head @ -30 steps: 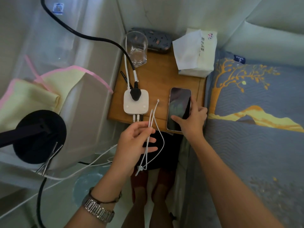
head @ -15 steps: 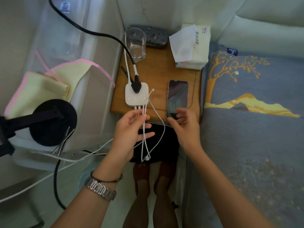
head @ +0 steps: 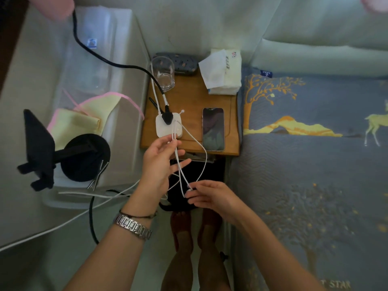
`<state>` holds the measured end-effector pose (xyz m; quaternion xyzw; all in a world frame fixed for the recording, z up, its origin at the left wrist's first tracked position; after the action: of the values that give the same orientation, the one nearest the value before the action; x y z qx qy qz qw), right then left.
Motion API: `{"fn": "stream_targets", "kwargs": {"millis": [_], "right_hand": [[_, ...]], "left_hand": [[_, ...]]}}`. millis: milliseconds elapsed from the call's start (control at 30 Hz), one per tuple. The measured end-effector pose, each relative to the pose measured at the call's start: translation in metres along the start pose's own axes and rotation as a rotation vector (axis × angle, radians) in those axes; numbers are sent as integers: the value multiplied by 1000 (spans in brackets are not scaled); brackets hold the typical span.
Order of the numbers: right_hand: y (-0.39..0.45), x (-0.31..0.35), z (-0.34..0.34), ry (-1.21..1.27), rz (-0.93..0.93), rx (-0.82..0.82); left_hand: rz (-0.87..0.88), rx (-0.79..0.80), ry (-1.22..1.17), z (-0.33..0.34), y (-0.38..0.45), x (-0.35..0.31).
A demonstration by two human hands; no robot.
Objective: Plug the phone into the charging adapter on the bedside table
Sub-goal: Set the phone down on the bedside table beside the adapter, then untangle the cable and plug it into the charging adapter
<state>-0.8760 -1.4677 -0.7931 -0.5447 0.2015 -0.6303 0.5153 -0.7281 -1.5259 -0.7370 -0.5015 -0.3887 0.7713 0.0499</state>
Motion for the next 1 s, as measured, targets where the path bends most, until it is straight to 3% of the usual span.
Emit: {"fn": "stream_targets", "kwargs": {"millis": [167, 367, 667, 1000], "right_hand": [[-7, 3, -14, 7, -40, -129], [-21, 20, -51, 368, -268, -443], [-42, 55, -78, 680, -493, -501], [-52, 109, -108, 700, -637, -505]], "left_hand": [[17, 15, 27, 4, -4, -4], [31, 21, 94, 0, -11, 3], [-61, 9, 117, -17, -20, 31], [43, 8, 509, -31, -24, 18]]}}
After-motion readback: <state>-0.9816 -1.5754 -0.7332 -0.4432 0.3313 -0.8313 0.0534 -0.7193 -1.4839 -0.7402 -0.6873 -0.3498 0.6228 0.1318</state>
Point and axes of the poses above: each hand's wrist, its own y-axis towards the middle knuckle, its own z-axis out of the palm, x = y × z, the point moved 10 cm from there along y, towards the middle knuckle
